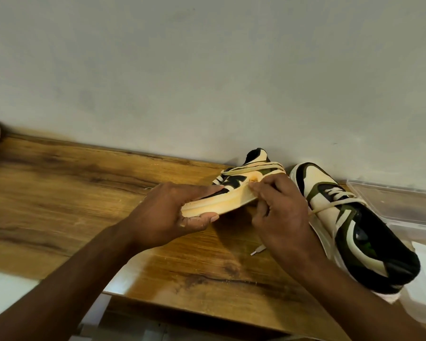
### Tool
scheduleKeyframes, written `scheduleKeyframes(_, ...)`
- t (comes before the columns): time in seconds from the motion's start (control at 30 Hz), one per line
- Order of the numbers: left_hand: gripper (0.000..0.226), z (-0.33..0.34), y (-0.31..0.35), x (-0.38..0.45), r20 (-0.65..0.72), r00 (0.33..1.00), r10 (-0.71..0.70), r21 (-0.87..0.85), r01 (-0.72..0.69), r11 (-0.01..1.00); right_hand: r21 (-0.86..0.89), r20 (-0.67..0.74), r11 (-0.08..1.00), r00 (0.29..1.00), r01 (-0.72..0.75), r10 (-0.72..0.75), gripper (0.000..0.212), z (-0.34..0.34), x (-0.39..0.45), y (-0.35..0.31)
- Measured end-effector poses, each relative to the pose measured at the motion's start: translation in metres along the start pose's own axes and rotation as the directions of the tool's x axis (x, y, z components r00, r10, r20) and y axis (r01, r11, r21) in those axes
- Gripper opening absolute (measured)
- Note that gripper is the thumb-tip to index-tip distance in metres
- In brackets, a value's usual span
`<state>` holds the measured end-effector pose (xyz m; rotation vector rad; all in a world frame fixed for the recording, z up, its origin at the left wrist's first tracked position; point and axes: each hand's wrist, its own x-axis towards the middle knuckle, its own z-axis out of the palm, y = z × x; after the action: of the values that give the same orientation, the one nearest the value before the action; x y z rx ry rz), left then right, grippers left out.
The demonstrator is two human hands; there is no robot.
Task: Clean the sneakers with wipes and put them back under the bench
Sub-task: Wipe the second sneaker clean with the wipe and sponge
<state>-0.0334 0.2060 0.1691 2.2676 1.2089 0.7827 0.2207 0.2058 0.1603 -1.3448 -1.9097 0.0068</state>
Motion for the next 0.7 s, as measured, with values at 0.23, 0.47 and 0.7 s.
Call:
scheduleKeyframes(0.23, 0.058, -0.002, -0.001, -0.001, 0.019, 0.999, 0.026, -0.070, -0.025, 0.997, 0.056, -0.169, 0.983, 0.969, -0.174, 0.181, 0.030, 0.001, 0.026, 0.033)
scheduleKeyframes(0.47, 0.060, -0.004, -0.003, -0.002, 0.009, 0.997, 0.080, 0.025, -0.080, 0.996, 0.072, -0.179, 0.902, 0.884, -0.426, 0.432, 0.028, 0.002, 0.040, 0.044)
scheduleKeyframes(0.7, 0.064, -0.001, -0.011, -0.010, 0.003, 0.974, 0.225, 0.282, -0.216, 0.935, -0.079, -0.004, 0.898, 0.901, -0.433, 0.434, 0.030, -0.019, 0.040, 0.046)
